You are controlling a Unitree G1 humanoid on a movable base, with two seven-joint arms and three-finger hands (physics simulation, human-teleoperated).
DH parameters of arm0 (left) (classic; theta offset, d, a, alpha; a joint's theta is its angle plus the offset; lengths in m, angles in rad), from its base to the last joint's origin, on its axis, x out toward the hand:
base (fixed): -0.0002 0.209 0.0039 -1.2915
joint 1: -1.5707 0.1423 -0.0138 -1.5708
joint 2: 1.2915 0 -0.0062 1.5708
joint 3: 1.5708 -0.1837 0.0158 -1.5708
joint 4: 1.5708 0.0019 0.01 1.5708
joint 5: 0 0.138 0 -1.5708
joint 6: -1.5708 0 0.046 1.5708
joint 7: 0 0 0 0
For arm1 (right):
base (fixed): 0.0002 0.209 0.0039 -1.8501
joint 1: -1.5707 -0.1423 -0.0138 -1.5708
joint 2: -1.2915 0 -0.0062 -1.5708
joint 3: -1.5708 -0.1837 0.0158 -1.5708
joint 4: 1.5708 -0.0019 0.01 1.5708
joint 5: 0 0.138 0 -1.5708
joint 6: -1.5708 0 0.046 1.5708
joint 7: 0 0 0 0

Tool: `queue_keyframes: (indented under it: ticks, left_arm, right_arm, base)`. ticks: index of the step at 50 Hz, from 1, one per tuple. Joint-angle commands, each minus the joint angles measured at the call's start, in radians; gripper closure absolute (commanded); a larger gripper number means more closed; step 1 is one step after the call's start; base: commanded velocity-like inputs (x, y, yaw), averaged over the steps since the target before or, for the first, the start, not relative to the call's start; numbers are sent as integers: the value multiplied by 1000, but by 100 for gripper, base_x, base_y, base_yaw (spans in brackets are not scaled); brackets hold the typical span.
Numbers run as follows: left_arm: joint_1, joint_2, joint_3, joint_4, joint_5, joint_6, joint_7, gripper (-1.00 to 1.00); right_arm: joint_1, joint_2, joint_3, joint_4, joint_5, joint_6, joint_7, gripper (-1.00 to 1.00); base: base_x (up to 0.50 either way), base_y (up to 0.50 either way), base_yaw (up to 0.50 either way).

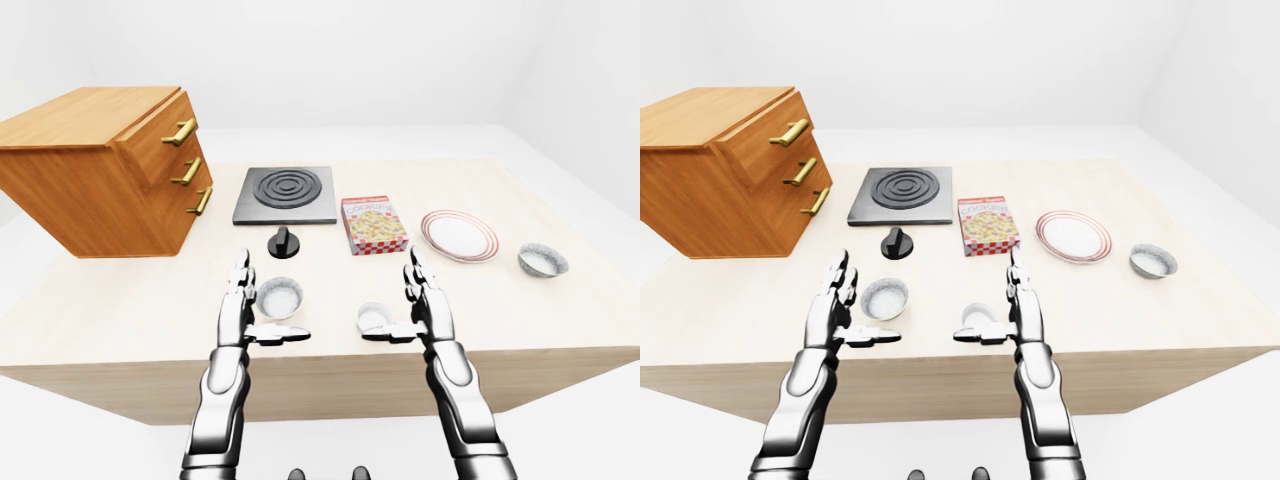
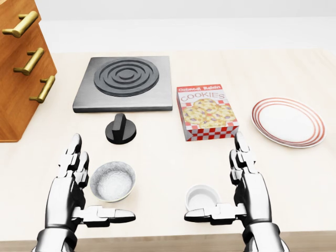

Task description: Pick the akita bowl next to the plate and place it on the plate.

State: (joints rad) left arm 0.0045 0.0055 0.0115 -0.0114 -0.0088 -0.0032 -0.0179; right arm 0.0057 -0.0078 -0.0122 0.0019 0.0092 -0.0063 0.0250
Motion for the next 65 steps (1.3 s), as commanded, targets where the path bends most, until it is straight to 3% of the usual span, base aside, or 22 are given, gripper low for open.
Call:
queue_keyframes:
  ticks: [1,3,5,7,13,17,20,21,23,24,28,33,44,65]
  left_arm:
    - [8,8,20,-14,-21,-13,-30,-100]
    - [10,7,17,-28,-19,-1,-26,-100]
    - [12,7,16,-19,-17,-12,-27,-100]
    - [16,6,14,-32,-14,-4,-24,-100]
    - [18,6,12,-33,-9,-5,-24,-100]
    - [16,6,14,-33,-12,-5,-24,-100]
    - [16,8,11,-19,-1,-13,-23,-100]
    - [15,8,12,-4,3,-26,-22,-100]
    - [15,7,14,-17,-6,-14,-24,-100]
    - [14,9,15,3,-3,-33,-25,-100]
    - [13,8,15,4,-6,-29,-25,-100]
    - [15,7,14,-20,-8,-6,-24,-100]
    - [15,8,14,1,-5,-28,-28,-100]
    - [12,7,11,-1,0,-14,-29,-100]
  right_arm:
    - [13,-11,-21,-1,19,-9,47,-100]
    - [18,-10,-21,-12,23,-2,50,-100]
    - [20,-10,-22,-3,29,-14,57,-100]
    - [28,-8,-19,-28,33,5,58,-100]
    - [34,-7,-18,-33,39,4,64,-100]
    - [36,-6,-18,-48,48,22,66,-100]
    - [35,-6,-19,-48,50,25,66,-100]
    - [34,-6,-20,-46,52,24,66,-100]
    - [30,-7,-23,-46,58,29,67,-100]
    - [30,-7,-24,-43,60,26,67,-100]
    - [28,-6,-24,-46,65,32,66,-100]
    - [25,-7,-27,-57,73,49,65,-100]
    - [26,-8,-28,-55,77,53,66,-100]
    - [26,-5,-25,-93,89,85,56,-100]
  base:
    - [0,0,0]
    - [0,0,0]
    - [0,0,0]
    - [0,0,0]
    - [0,0,0]
    - [0,0,0]
    - [0,0,0]
    - [0,0,0]
    - [0,-20,0]
    - [-1,-21,0]
    - [-1,-22,0]
    - [-1,-22,0]
    - [-2,-22,0]
    - [-1,-13,0]
